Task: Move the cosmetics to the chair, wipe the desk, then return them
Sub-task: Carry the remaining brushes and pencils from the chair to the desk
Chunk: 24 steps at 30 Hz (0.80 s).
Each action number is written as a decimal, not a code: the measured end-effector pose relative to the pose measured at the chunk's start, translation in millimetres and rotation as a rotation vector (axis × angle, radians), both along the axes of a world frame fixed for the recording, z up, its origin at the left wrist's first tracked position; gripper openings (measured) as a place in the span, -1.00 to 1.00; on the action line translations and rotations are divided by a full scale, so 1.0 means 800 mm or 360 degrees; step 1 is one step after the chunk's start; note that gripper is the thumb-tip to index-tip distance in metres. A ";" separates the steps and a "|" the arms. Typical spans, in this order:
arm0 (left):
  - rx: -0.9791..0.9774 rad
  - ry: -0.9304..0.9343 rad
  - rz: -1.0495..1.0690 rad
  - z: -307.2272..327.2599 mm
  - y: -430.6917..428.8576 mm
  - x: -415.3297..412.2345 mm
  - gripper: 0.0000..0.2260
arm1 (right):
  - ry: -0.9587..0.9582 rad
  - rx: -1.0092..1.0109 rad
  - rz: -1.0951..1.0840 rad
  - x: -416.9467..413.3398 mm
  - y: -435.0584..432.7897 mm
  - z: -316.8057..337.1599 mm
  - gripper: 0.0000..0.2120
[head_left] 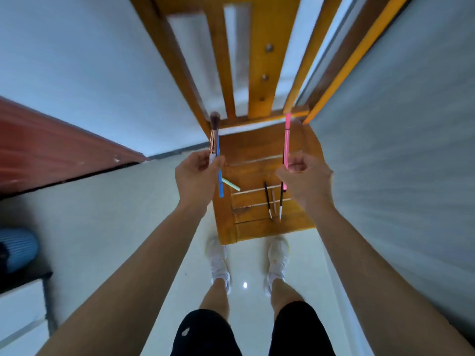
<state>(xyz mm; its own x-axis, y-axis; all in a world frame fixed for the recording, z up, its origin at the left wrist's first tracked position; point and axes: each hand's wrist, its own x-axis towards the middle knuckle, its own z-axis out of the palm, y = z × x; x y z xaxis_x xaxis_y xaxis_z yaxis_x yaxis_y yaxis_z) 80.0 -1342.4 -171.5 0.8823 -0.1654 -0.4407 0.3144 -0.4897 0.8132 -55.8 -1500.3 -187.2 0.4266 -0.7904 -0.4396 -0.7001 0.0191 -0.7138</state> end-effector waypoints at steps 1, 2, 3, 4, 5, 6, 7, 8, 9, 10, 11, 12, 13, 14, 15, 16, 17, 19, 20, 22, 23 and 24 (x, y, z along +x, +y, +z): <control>-0.0036 -0.0039 0.0038 0.037 0.013 0.002 -0.91 | -0.0092 0.0026 0.0046 0.007 0.006 0.034 -0.90; -0.0068 -0.0086 0.0081 0.077 0.028 0.002 -0.91 | -0.0177 0.0051 0.0113 0.015 0.015 0.069 -0.90; -0.0108 -0.0140 0.0129 0.114 0.042 0.002 -0.91 | -0.0258 0.0074 0.0188 0.024 0.023 0.103 -0.89; -0.0145 -0.0182 0.0178 0.143 0.054 0.001 -0.91 | -0.0333 0.0090 0.0256 0.032 0.030 0.128 -0.90; -0.0190 -0.0241 0.0252 0.179 0.071 0.000 -0.91 | -0.0416 0.0119 0.0340 0.042 0.039 0.159 -0.91; -0.0224 -0.0292 0.0327 0.210 0.088 -0.004 -0.91 | -0.0480 0.0175 0.0420 0.052 0.050 0.186 -0.91; -0.0245 -0.0352 0.0411 0.240 0.108 -0.009 -0.92 | -0.0533 0.0228 0.0525 0.063 0.062 0.211 -0.91; -0.0261 -0.0419 0.0485 0.268 0.127 -0.017 -0.94 | -0.0579 0.0269 0.0640 0.075 0.075 0.235 -0.90; -0.0258 -0.0469 0.0541 0.288 0.143 -0.026 -0.94 | -0.0619 0.0293 0.0739 0.084 0.087 0.255 -0.89; -0.0254 -0.0533 0.0623 0.311 0.165 -0.037 -0.93 | -0.0663 0.0313 0.0857 0.092 0.104 0.279 -0.88; -0.0251 -0.0582 0.0712 0.329 0.187 -0.051 -0.92 | -0.0704 0.0328 0.0971 0.098 0.122 0.302 -0.88; -0.0251 -0.0616 0.0807 0.347 0.211 -0.066 -0.92 | -0.0738 0.0328 0.1088 0.102 0.143 0.324 -0.88; -0.0253 -0.0645 0.0890 0.364 0.234 -0.081 -0.93 | -0.0767 0.0331 0.1187 0.106 0.164 0.344 -0.88; -0.0251 -0.0657 0.0957 0.377 0.254 -0.094 -0.94 | -0.0798 0.0347 0.1265 0.108 0.183 0.361 -0.87; -0.0253 -0.0684 0.1046 0.392 0.278 -0.110 -0.94 | -0.0835 0.0380 0.1362 0.108 0.208 0.381 -0.85; -0.0261 -0.0710 0.1136 0.405 0.301 -0.125 -0.94 | -0.0870 0.0405 0.1461 0.104 0.232 0.398 -0.82; -0.0265 -0.0742 0.1227 0.417 0.327 -0.141 -0.94 | -0.0906 0.0405 0.1569 0.099 0.260 0.414 -0.79; -0.0276 -0.0793 0.1360 0.435 0.370 -0.168 -0.95 | -0.0980 0.0387 0.1736 0.087 0.308 0.435 -0.73; -0.0294 -0.0810 0.1437 0.442 0.396 -0.185 -0.96 | -0.1010 0.0383 0.1829 0.079 0.337 0.445 -0.73; -0.0334 -0.0821 0.1584 0.451 0.450 -0.222 -0.97 | -0.1036 0.0367 0.2024 0.060 0.398 0.459 -0.80; -0.0356 -0.0832 0.1658 0.454 0.477 -0.242 -0.97 | -0.1045 0.0365 0.2108 0.051 0.430 0.463 -0.82; -0.0384 -0.0826 0.1719 0.455 0.500 -0.259 -0.97 | -0.1053 0.0362 0.2170 0.043 0.457 0.467 -0.84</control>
